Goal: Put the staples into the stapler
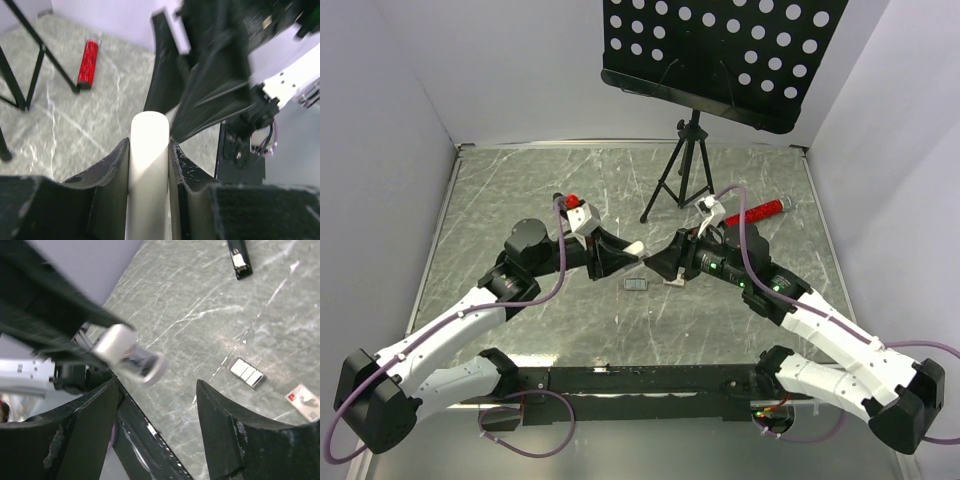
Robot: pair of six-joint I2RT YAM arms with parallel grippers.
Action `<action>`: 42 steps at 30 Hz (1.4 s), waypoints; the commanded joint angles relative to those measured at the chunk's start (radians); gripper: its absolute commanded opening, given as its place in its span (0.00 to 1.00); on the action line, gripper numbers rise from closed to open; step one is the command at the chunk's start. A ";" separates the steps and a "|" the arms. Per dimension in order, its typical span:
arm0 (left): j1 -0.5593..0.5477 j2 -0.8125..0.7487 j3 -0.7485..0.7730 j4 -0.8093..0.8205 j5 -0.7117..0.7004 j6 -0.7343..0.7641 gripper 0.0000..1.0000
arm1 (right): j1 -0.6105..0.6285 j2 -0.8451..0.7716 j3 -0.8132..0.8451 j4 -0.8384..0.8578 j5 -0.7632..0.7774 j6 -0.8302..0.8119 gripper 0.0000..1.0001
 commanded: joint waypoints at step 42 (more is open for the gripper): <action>-0.157 -0.253 -0.191 0.321 -0.601 -0.120 0.01 | -0.160 -0.138 -0.063 0.045 0.234 0.394 0.00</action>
